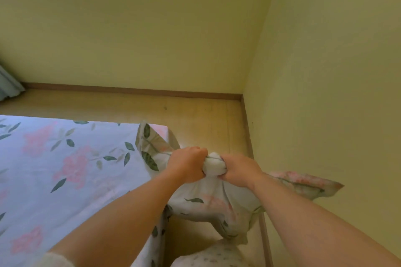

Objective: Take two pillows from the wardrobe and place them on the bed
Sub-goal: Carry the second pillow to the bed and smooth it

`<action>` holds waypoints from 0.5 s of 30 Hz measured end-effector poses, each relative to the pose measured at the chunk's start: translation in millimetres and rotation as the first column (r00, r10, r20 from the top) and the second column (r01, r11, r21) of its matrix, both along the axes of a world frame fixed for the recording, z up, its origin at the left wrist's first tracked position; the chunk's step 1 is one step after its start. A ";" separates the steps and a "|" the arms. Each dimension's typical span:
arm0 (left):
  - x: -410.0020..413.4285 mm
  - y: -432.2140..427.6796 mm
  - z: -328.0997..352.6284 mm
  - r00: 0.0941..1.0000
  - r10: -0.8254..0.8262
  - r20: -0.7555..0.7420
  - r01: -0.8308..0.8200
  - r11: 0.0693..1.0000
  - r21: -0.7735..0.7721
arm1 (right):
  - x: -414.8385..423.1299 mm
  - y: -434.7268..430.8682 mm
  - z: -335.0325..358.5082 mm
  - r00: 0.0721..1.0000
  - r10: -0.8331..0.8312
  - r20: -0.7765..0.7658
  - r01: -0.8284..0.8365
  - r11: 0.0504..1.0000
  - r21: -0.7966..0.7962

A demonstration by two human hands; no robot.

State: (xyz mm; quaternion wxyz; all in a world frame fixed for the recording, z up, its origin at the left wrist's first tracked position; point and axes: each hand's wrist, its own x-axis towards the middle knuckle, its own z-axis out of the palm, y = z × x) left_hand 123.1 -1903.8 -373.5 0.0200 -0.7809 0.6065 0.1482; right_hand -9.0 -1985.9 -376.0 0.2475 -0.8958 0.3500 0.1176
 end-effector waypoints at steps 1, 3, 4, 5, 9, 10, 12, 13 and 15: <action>12.5 -16.8 -1.6 1.000 0.006 0.000 -0.006 1.000 0.000 | 12.4 -16.1 1.5 1.000 0.006 0.003 -0.006 1.000 0.001; 37.0 -53.8 -6.7 1.000 0.028 -0.004 -0.028 1.000 0.006 | 37.4 -52.2 3.5 0.999 0.034 0.011 -0.034 0.999 0.002; 49.3 -74.6 -9.7 0.999 0.038 -0.008 -0.038 0.999 0.010 | 49.6 -72.4 4.2 0.999 0.046 0.015 -0.046 0.999 0.006; 61.3 -96.4 -11.8 0.999 0.045 -0.009 -0.045 0.999 0.016 | 61.7 -93.2 4.9 0.999 0.052 0.016 -0.052 0.999 0.005; 108.3 -183.7 -16.3 0.997 0.068 -0.029 -0.066 0.997 0.047 | 111.9 -180.8 0.5 0.998 0.064 0.008 -0.064 0.998 0.015; 119.8 -201.8 -16.4 0.996 0.081 -0.034 -0.078 0.995 0.061 | 124.8 -200.2 0.9 0.997 0.078 -0.005 -0.078 0.997 0.026; 146.5 -237.2 -18.3 0.992 0.118 -0.048 -0.115 0.991 0.070 | 153.8 -240.8 0.2 0.995 0.103 -0.002 -0.103 0.994 0.043; 161.1 -253.3 -18.5 0.989 0.141 -0.053 -0.137 0.988 0.071 | 169.7 -259.7 0.6 0.993 0.121 -0.005 -0.121 0.992 0.037; 190.8 -280.2 -16.9 0.981 0.185 -0.061 -0.180 0.981 0.067 | 203.7 -292.9 0.9 0.986 0.166 -0.024 -0.166 0.986 0.005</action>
